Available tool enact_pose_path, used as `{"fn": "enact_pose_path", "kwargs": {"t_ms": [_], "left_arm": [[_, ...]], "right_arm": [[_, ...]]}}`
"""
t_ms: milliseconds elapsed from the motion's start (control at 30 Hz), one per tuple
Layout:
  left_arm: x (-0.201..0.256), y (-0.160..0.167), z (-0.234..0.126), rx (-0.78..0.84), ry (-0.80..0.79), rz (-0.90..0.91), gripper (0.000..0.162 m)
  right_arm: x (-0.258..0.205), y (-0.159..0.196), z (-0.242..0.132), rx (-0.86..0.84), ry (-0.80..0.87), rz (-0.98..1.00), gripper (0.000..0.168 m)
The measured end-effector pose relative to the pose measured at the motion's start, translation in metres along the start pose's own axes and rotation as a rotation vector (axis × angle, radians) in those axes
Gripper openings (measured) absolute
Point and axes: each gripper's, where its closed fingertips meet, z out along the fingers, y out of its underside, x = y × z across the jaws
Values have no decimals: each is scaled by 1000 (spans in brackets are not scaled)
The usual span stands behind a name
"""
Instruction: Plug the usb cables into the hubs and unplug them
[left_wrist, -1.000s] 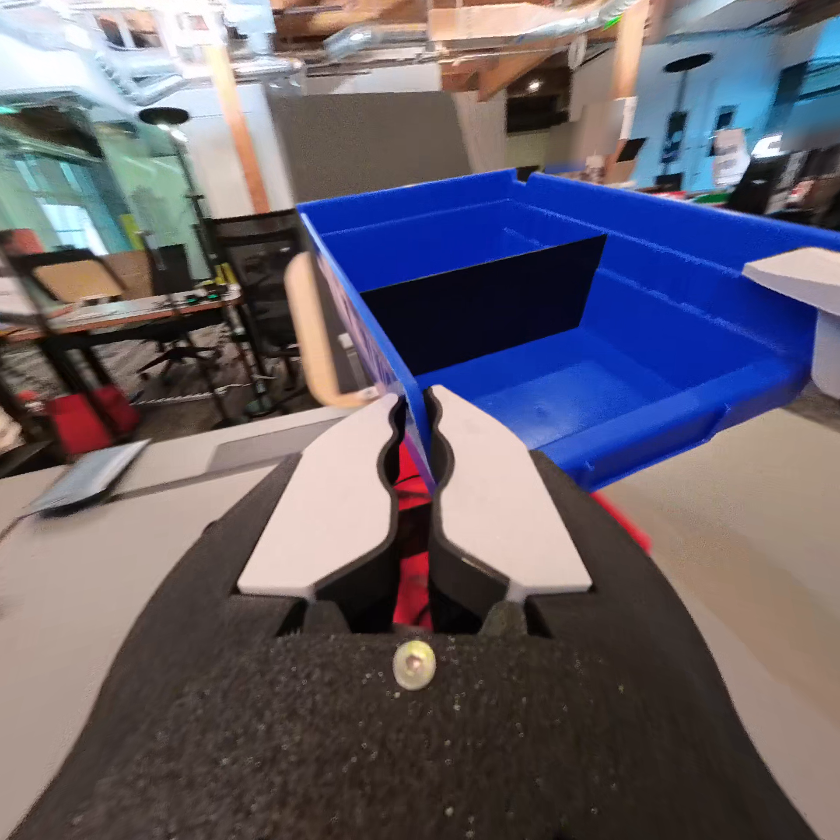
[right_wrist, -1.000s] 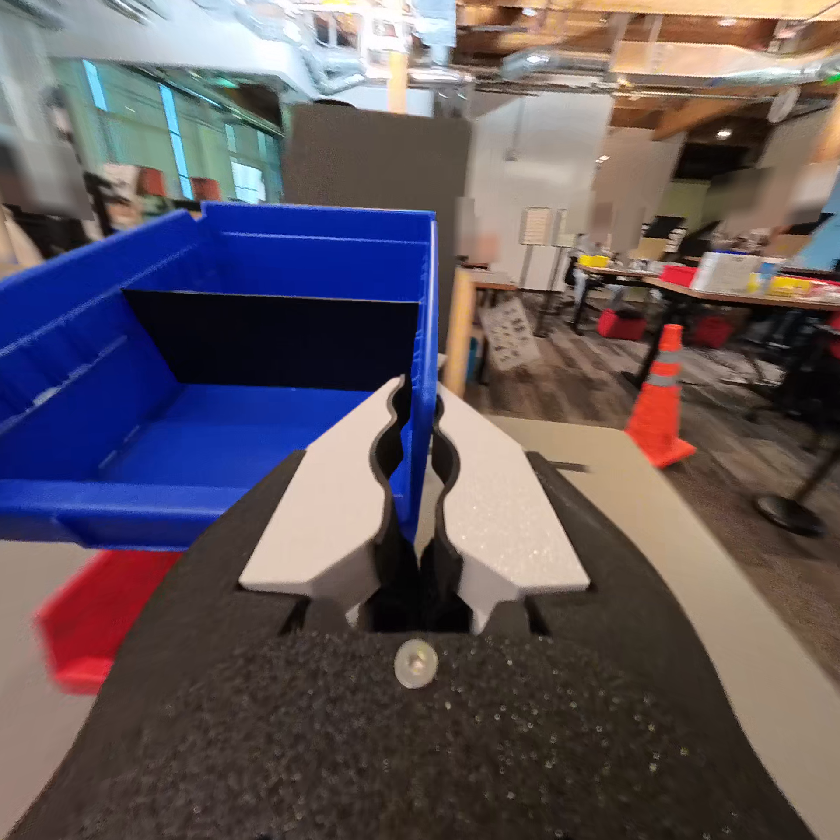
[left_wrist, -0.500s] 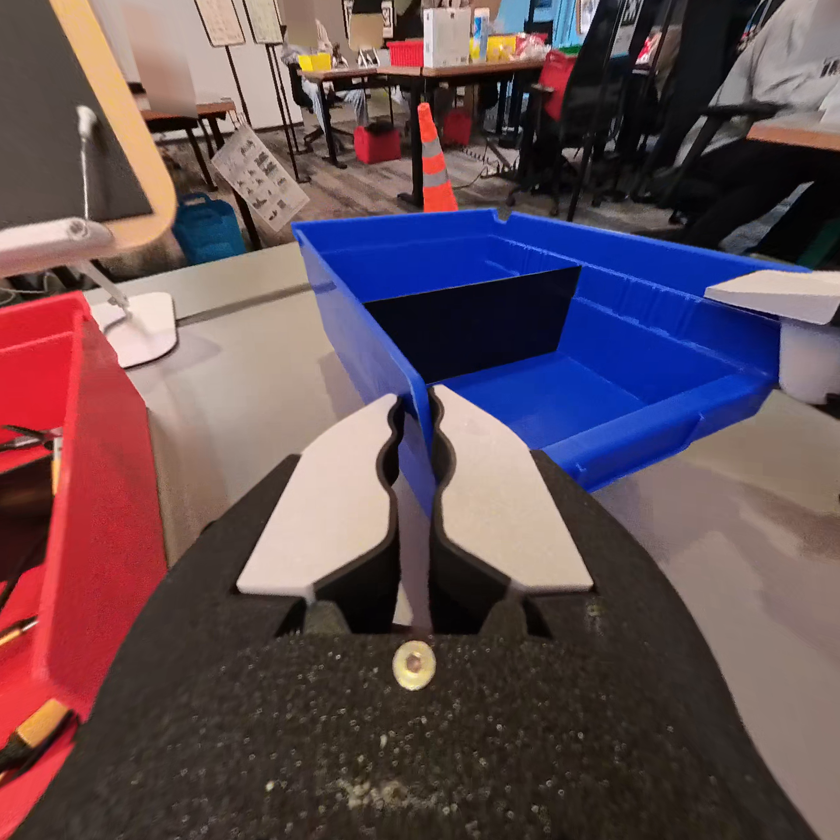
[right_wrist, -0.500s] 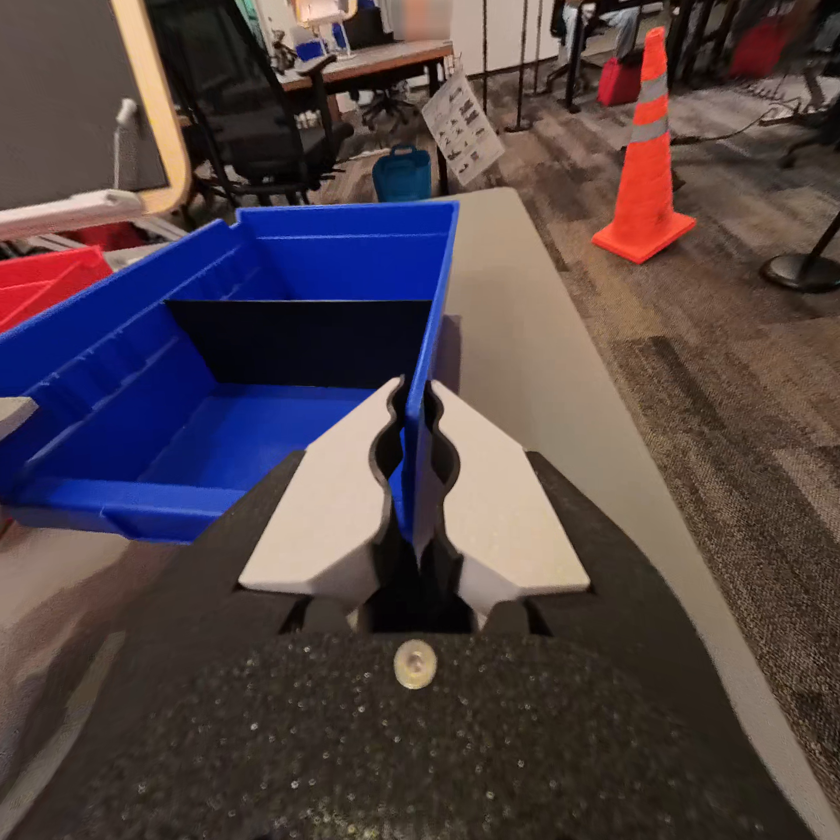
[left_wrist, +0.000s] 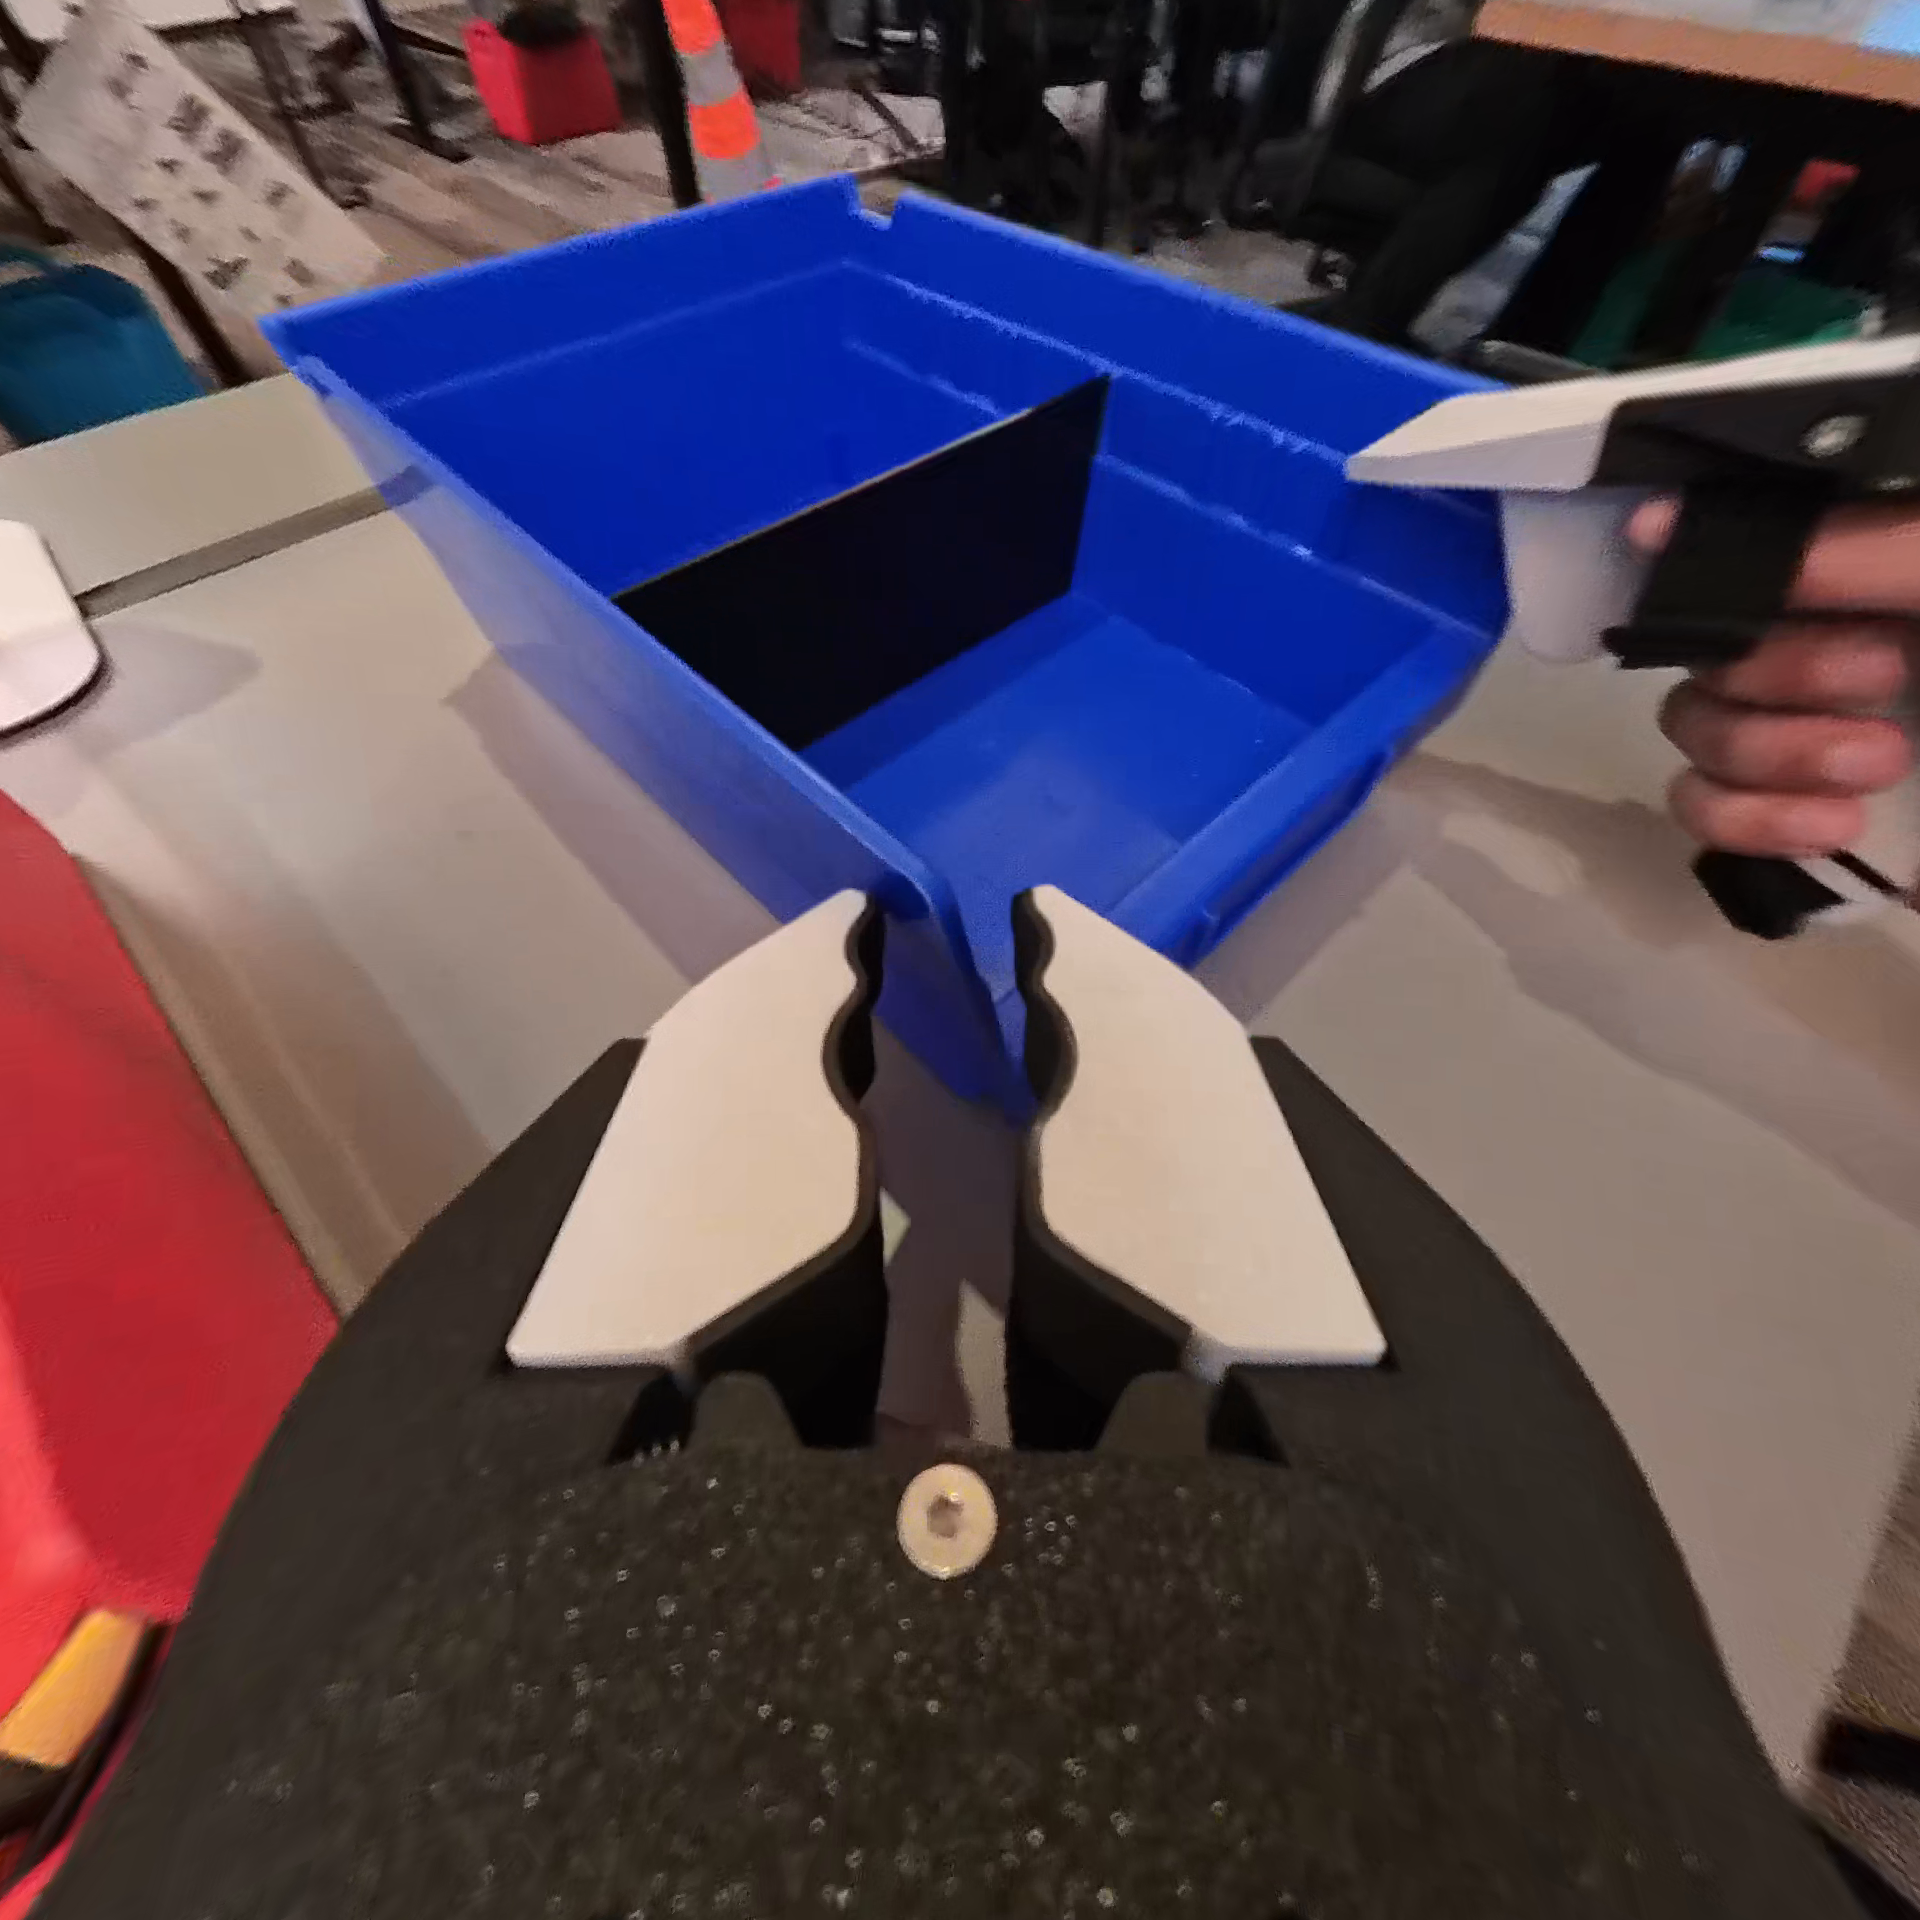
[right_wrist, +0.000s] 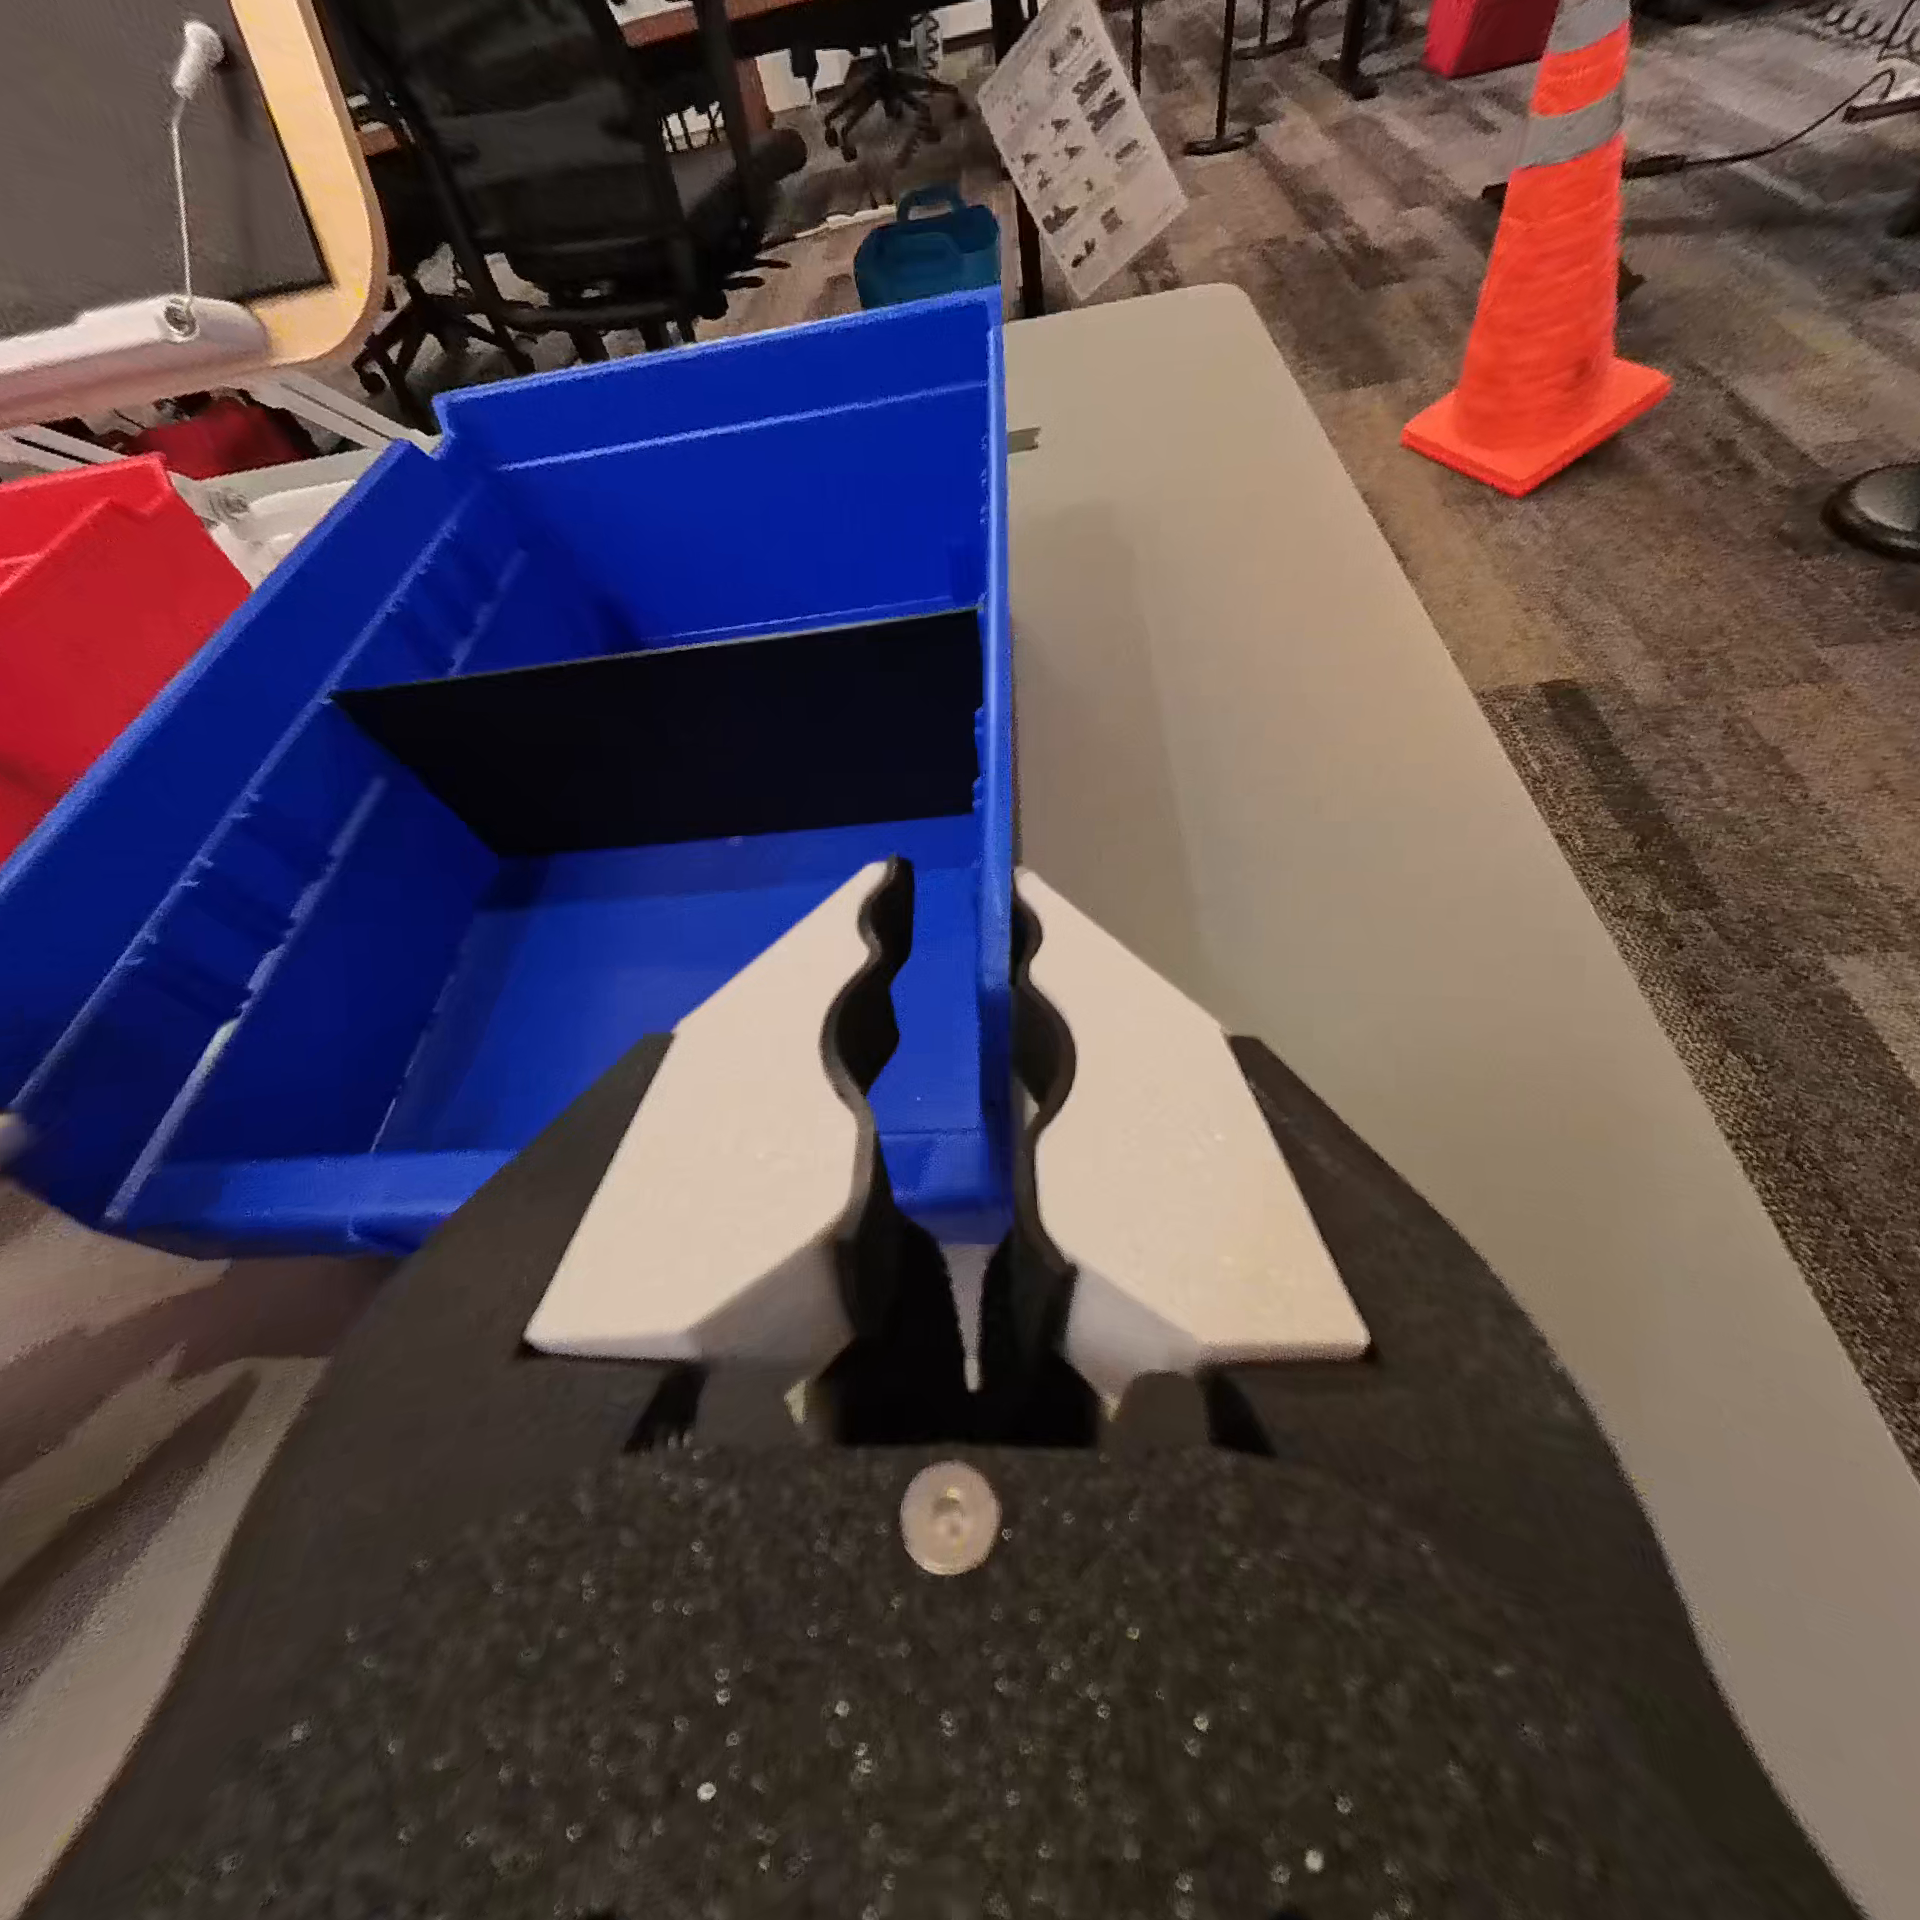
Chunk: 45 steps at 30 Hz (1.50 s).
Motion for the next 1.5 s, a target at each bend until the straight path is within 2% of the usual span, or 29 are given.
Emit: {"fn": "enact_pose_path", "kwargs": {"t_ms": [100,133,200,233,300,400,433,467,533,600,633,667,700,800,867,967,1100,1267,1433,1500], "left_arm": [[-7,-19,-49,60,103,-66,28],[-18,-25,-71,95,101,-75,29],[-57,-31,-119,168,8,-68,32],[-85,-28,-142,192,-82,-59,33],[-150,-9,-186,189,-310,-60,34],[-217,34,-225,125,-529,-90,39],[-227,47,-229,101,-548,-113,42],[-232,59,-228,86,-539,-143,44],[-233,80,-215,43,-472,-224,45],[-228,93,-198,-3,-388,-277,41],[-229,97,-193,-15,-372,-285,32],[-231,98,-190,-16,-372,-282,20],[-236,98,-189,-15,-392,-260,15],[-250,100,-192,-63,-485,-148,6],[-261,101,-198,-55,-488,-186,4],[-285,98,-221,-38,-506,-161,3],[-337,98,-277,-13,-586,-172,3],[-405,129,-336,-13,-620,-269,2],[-442,163,-367,-69,-682,-278,2],[-446,168,-372,-56,-704,-288,2]], "right_arm": [[15,-22,-19,82,174,-54,21],[14,-35,-27,126,228,-93,21],[-15,-58,-36,199,228,-191,22],[-42,-67,-38,233,181,-237,23],[-120,-67,-33,261,-29,-290,24],[-257,-18,-21,125,-449,-222,42],[-288,2,-16,75,-508,-196,47],[-305,19,-7,40,-495,-195,51],[-313,48,13,-28,-355,-228,52],[-315,63,27,-65,-246,-231,49],[-314,67,32,-77,-194,-247,37],[-309,67,35,-82,-125,-262,12],[-309,64,35,-74,-93,-276,5],[-319,53,31,-23,-14,-250,4],[-333,49,28,18,11,-231,4],[-368,42,29,63,5,-180,4],[-446,36,36,119,-74,-217,4],[-540,47,50,106,-150,-270,6],[-583,86,70,-21,-217,-248,6],[-588,89,70,12,-240,-257,6]]}}
